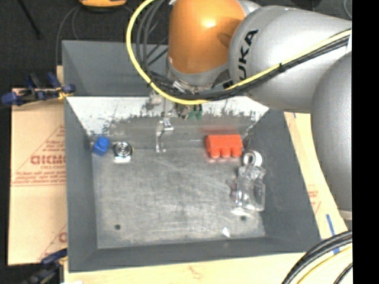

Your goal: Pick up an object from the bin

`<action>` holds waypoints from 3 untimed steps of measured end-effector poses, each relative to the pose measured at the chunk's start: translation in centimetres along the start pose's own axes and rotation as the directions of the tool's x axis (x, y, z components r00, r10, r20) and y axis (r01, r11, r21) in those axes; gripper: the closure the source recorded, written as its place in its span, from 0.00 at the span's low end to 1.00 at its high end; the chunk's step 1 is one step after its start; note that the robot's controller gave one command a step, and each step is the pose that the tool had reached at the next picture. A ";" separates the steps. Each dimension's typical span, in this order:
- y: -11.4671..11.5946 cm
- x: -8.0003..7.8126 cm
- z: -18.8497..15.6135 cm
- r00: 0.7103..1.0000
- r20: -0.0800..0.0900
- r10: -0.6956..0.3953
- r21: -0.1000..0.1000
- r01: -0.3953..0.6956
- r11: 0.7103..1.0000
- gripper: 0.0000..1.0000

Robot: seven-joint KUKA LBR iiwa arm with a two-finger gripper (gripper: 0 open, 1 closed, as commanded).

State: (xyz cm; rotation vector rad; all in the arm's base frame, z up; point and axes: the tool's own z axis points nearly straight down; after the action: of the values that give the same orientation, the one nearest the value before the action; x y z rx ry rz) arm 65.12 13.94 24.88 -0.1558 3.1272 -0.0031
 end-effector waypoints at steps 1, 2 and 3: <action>-1.7 8.9 17.5 0.894 0.004 -0.449 -0.002 0.449 0.894 0.00; -7.7 13.6 17.3 0.931 0.010 -0.365 -0.004 0.365 0.931 0.00; -8.1 17.8 8.2 0.925 -0.002 -0.379 -0.002 0.379 0.925 0.00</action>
Offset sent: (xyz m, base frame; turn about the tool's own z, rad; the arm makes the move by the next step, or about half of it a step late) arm -0.0886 -0.0252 -0.1788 -0.4681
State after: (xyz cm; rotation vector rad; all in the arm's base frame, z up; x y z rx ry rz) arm 48.30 4.10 16.50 -0.7578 3.0410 -0.0041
